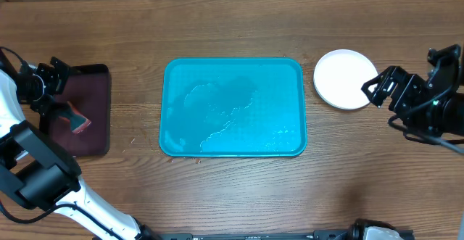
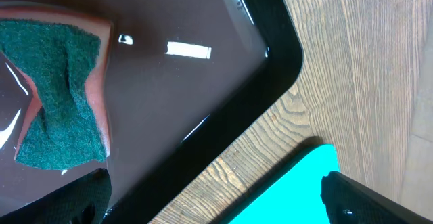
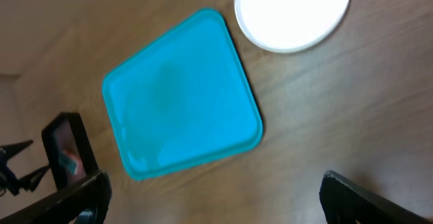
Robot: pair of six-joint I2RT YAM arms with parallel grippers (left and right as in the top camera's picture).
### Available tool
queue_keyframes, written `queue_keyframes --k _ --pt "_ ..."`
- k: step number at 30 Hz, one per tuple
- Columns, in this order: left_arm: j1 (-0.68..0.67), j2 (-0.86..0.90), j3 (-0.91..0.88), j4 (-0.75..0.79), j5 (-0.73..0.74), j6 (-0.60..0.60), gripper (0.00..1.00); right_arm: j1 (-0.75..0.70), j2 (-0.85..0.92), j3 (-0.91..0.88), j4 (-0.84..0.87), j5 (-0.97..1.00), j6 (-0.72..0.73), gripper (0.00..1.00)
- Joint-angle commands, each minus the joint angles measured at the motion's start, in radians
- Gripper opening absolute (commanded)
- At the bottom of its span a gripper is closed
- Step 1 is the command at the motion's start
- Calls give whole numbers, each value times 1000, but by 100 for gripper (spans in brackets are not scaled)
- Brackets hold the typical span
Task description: Clean dirty plates on tray and stack at the side
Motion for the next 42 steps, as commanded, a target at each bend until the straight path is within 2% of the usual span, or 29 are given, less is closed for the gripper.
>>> queue_keyframes --k 1,8,14,19,23,33,42 --pt "-1 -22 23 -2 -6 5 100 48 -159 -48 84 19 2 100" --pt "-1 -22 23 -2 -6 5 100 210 -501 -378 389 85 2 100" --pt "-1 -22 23 -2 -6 5 100 229 -734 -687 570 91 2 100" --pt "-1 -22 23 -2 -6 5 100 231 -824 -814 587 134 2 100" --pt "0 -22 23 -2 -6 5 100 239 -893 -920 664 206 2 100" --pt "-1 -22 23 -3 -6 5 100 239 -1108 -1344 1064 221 14 100" --pt "-1 -22 23 -2 -6 5 100 239 -1253 -1586 1366 222 17 100"
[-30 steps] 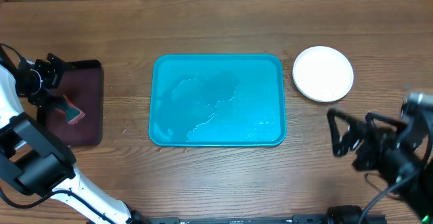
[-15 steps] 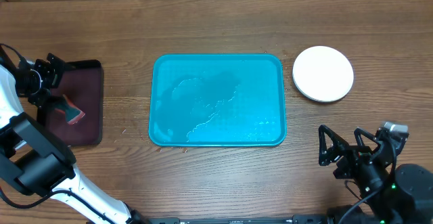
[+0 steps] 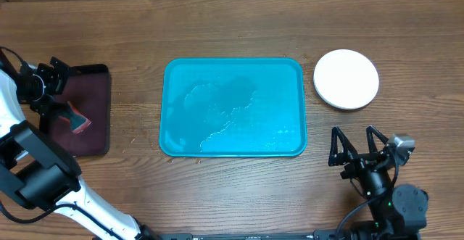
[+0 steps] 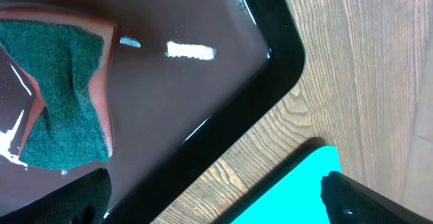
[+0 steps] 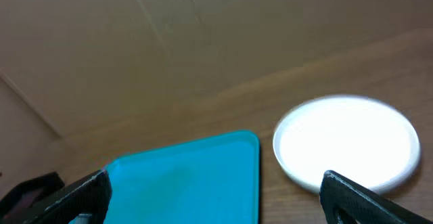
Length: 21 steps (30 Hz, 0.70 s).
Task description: Clean dirty plates on tray and stack at the side
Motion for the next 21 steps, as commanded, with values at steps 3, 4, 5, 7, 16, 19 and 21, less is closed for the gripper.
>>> queue_keyframes --k 3,4,5,7,16,19,21 --pt "-1 -22 23 -2 1 5 100 6 -56 -106 134 15 5 100" --pt "-1 -22 23 -3 1 5 100 6 -56 -123 162 17 5 100" --pt "-1 -22 23 -2 1 5 100 6 -56 -137 183 23 5 100" --pt "-1 -22 23 -2 1 5 100 6 -56 -167 240 32 5 100" --pt "-1 -22 23 -2 1 5 100 6 -57 -233 365 121 5 100" --pt "-1 -22 23 -2 1 5 100 6 -56 -233 363 172 1 100" --pt "0 -22 23 -2 1 5 100 6 -57 -233 345 196 1 100"
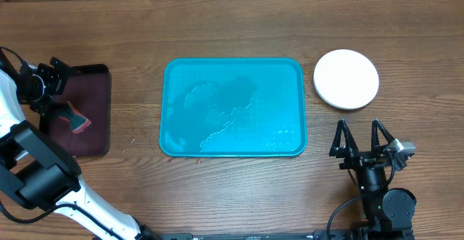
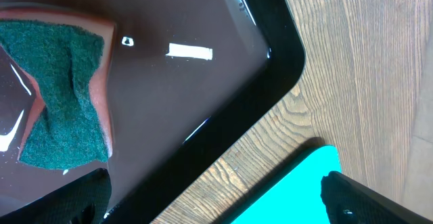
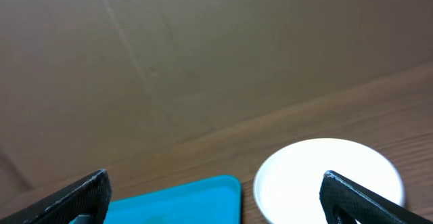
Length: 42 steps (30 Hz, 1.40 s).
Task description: Clean dirty plates on tray and stack at the side
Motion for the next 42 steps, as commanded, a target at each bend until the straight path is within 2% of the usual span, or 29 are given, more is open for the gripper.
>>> queue_keyframes --k 1,5,13,42 --pt "-1 -22 23 -2 1 5 100 4 -12 -11 -27 76 0 100" --pt "-1 -22 23 -2 1 5 100 -19 -12 -11 -112 67 -2 100" --pt "-1 -22 23 -2 1 5 100 -31 -12 -11 -115 11 -6 100" --pt "-5 -19 22 -2 0 5 100 -31 -12 -11 -115 11 -6 100"
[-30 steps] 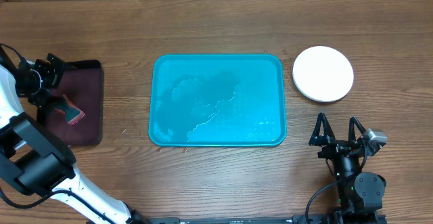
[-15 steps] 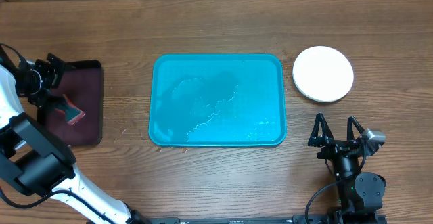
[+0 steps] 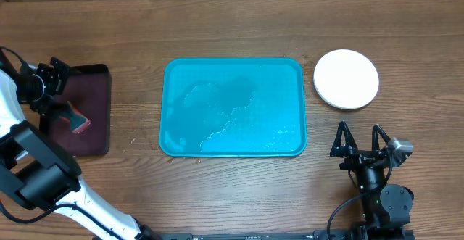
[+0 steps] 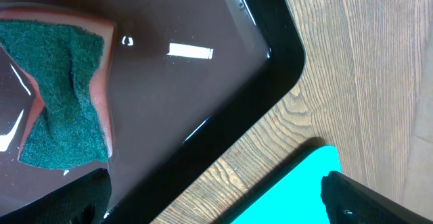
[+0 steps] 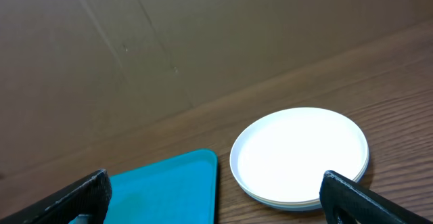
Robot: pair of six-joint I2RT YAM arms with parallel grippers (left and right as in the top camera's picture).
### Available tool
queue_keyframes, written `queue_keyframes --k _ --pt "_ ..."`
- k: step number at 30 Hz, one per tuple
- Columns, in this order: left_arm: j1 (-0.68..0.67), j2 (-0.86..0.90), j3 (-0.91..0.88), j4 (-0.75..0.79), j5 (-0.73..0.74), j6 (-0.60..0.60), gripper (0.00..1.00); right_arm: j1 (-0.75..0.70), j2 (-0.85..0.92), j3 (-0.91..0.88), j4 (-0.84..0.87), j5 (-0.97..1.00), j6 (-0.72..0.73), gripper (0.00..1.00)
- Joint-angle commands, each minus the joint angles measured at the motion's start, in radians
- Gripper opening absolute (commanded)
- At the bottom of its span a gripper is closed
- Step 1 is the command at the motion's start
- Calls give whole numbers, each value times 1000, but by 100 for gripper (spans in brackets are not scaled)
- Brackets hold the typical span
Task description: Clean dirty plates on tray and stack at the side
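Observation:
A wet turquoise tray point(image 3: 232, 107) lies mid-table with no plates on it. A small stack of white plates point(image 3: 346, 78) sits to its right, seen too in the right wrist view point(image 5: 299, 157). My right gripper point(image 3: 359, 141) stands open and empty near the front edge, fingers pointing toward the plates. At the far left my left gripper point(image 3: 49, 86) is open over the dark tray point(image 3: 81, 109), beside the green-and-pink sponge point(image 4: 57, 95), holding nothing.
The wooden table runs to the back edge, with a brown cardboard wall behind it point(image 5: 203, 28). The dark tray's black rim point(image 4: 223, 136) lies close to the turquoise tray's corner point(image 4: 298, 190). Bare wood surrounds both trays.
The right gripper's view has tilted slightly, so the white plates sit more centred and lower in it. The left arm and sponge have not moved.
At first my right gripper hung open just right of the white plates, looking down on the tray. Later it stood near the front edge, right of the turquoise tray, facing the plates, and stays there. The left gripper remained open over the dark tray throughout.

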Motion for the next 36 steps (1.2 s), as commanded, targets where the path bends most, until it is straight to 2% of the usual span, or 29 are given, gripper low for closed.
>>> queue_keyframes --k 1,6,12,18,23,28,36 --pt "-5 -19 22 -2 0 5 100 -4 -12 -11 1 -8 -2 100" --pt "-1 -21 22 -6 0 20 100 -4 -12 -11 1 -8 -2 100" --pt "24 -67 22 -110 -27 34 100 -4 -12 -11 1 -8 -2 100" --pt "21 -260 -19 -87 -90 45 100 -4 -12 -11 1 -8 -2 100" --pt "1 -457 -129 -54 -97 133 100 -4 -12 -11 1 -8 -2 100" --pt "-99 -734 -422 157 -97 193 100 -4 -12 -11 1 -8 -2 100" --pt "-480 -1161 -968 633 -111 286 100 -4 -12 -11 1 -8 -2 100"
